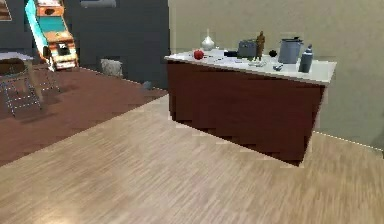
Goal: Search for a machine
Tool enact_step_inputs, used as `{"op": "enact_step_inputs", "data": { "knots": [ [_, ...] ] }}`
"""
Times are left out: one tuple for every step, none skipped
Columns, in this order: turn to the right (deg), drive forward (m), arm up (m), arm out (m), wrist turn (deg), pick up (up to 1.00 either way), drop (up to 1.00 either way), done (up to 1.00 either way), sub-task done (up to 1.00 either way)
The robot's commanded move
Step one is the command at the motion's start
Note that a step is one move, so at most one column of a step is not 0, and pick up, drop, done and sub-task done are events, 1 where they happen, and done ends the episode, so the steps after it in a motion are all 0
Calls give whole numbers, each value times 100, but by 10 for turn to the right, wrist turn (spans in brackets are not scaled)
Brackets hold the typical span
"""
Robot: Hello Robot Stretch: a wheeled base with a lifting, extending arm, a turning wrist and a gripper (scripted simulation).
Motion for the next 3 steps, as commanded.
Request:
{"op": "enact_step_inputs", "data": {
  "knots": [
    [-240, 0, 0, 0, 0, 0, 0, 0, 0],
    [0, 100, 0, 0, 0, 0, 0, 0, 0],
    [0, 100, 0, 0, 0, 0, 0, 0, 0]
  ]
}}
